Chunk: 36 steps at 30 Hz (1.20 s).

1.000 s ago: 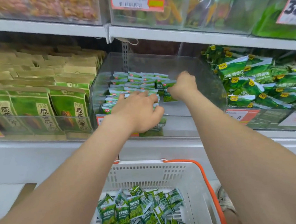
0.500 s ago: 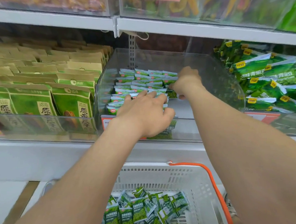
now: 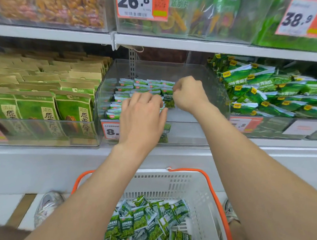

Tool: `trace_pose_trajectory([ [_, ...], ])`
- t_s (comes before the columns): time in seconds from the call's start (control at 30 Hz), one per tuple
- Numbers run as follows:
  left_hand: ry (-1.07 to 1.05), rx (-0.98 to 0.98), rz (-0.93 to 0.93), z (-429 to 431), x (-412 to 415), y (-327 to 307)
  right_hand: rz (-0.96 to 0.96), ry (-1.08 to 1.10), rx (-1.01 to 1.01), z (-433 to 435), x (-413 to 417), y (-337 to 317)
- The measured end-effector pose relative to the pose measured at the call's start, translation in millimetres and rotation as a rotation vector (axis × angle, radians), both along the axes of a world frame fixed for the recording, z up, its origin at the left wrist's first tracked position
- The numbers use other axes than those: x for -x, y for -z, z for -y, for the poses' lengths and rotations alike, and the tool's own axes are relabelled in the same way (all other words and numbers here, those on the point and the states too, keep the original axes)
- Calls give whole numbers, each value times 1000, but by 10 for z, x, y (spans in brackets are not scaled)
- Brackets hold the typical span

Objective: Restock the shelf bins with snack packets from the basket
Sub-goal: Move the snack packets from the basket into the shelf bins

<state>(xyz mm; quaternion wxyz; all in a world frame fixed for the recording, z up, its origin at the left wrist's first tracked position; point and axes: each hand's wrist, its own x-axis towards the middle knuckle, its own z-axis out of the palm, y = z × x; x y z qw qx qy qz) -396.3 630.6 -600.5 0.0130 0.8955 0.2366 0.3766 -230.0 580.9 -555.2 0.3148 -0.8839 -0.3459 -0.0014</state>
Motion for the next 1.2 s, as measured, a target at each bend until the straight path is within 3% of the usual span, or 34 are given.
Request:
trace_pose_trajectory([
  [0.17,43,-109,328,332,254,145,552,-106,-422,368,601,134],
  [0.23,125,-110,322,393,367,318,594,-167,-573,526,844,327],
  [0.3,234,-63,186,403,470,588,548,-217,-605,685,1043,631],
  [0.4,303,280,-219,402,594,1028,449,-272,-439,902,1172,1224],
  [0.57,295,582,-911,377,716,1599,84,-354,425,1197,1067,2125],
  [0.73,328,657,-1104,463,755,1949,-240,-496,1081,1514,1169,2917],
  [0.83,355,672,-1104,467,715,2080,-238,-584,1331,1726,1254,3367],
  [1.0,369,677,-1119,475,680,2165,-228,-561,1365,1850,1271,3522],
  [1.2,379,769,-1086,508,661,2137,-443,-381,929,1668,1121,3417],
])
